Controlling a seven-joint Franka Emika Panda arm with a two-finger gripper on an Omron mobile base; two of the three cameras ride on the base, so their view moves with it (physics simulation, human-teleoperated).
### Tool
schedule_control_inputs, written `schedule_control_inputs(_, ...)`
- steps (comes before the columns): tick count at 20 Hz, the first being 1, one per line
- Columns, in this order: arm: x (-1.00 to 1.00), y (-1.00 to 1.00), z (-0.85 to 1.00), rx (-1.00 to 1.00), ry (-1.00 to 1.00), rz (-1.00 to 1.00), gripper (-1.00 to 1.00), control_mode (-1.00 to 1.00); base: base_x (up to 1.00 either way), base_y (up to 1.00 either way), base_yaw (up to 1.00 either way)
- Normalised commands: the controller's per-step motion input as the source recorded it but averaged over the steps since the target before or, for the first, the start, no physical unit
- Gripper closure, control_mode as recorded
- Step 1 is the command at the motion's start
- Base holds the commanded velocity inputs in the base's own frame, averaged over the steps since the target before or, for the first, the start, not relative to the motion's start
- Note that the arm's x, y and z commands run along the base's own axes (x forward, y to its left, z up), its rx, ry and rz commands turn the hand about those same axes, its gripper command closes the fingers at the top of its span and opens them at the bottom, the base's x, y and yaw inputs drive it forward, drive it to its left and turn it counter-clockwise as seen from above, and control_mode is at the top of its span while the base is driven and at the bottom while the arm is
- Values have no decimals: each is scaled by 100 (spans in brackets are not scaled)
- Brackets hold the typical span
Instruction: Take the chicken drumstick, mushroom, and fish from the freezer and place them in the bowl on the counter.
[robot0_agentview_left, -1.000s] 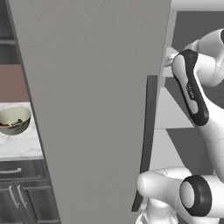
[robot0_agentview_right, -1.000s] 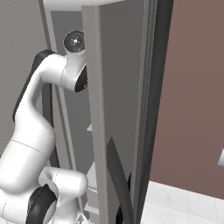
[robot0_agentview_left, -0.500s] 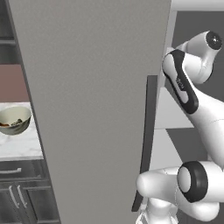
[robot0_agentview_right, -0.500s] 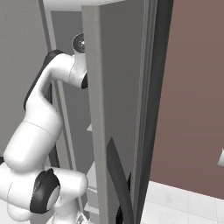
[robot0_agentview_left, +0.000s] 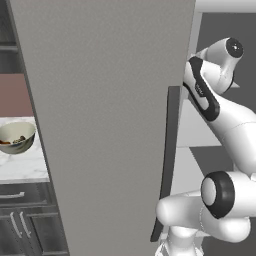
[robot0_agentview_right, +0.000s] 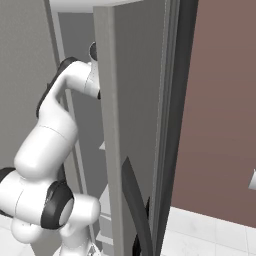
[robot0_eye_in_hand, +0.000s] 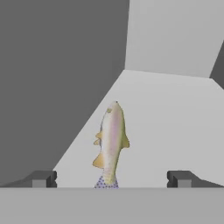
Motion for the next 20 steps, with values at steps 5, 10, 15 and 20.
schedule_control_inputs(5, 46, 0, -24, 0, 5, 0, -100, -100, 0, 0, 0)
schedule_control_inputs(10, 30, -68, -13, 4, 1, 4, -100, -100, 0, 0, 0)
schedule_control_inputs(15, 20, -5, 0, 0, 10, 2, -100, -100, 0, 0, 0)
schedule_control_inputs(20, 21, 8, -3, -6, 4, 0, -100, -100, 0, 0, 0)
